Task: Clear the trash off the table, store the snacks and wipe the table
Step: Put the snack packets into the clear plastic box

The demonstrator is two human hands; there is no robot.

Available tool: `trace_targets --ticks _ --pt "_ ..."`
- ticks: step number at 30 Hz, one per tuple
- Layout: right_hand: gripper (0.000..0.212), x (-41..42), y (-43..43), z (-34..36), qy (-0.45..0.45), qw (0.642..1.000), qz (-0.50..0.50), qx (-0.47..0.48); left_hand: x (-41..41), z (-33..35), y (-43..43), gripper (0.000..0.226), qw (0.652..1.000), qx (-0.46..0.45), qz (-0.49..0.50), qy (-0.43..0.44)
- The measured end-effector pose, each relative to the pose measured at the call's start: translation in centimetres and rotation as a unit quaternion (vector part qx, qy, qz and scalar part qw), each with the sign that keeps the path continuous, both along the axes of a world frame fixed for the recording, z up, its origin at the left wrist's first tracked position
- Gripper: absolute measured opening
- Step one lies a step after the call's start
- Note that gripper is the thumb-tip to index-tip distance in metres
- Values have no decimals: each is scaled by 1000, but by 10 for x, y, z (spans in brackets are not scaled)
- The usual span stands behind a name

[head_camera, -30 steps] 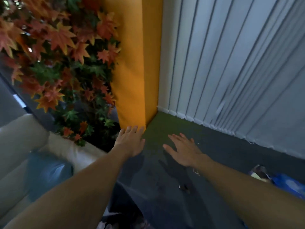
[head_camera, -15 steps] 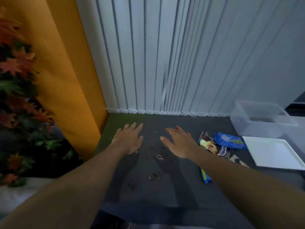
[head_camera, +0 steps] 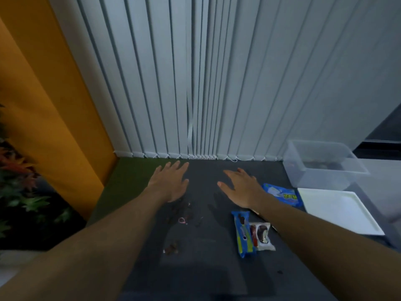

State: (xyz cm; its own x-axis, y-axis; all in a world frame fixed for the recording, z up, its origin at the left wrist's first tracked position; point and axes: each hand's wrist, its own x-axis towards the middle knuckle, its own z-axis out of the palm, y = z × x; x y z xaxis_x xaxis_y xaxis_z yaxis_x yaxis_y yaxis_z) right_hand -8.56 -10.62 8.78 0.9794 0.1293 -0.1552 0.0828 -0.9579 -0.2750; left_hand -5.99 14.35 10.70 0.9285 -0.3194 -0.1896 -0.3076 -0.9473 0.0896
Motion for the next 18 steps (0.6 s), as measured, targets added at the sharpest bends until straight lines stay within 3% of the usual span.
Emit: trace_targets --ticks 18 --pt "66 60 -134 -16 27 999 -9 14 63 -13 -130 69 999 20 -24 -5"
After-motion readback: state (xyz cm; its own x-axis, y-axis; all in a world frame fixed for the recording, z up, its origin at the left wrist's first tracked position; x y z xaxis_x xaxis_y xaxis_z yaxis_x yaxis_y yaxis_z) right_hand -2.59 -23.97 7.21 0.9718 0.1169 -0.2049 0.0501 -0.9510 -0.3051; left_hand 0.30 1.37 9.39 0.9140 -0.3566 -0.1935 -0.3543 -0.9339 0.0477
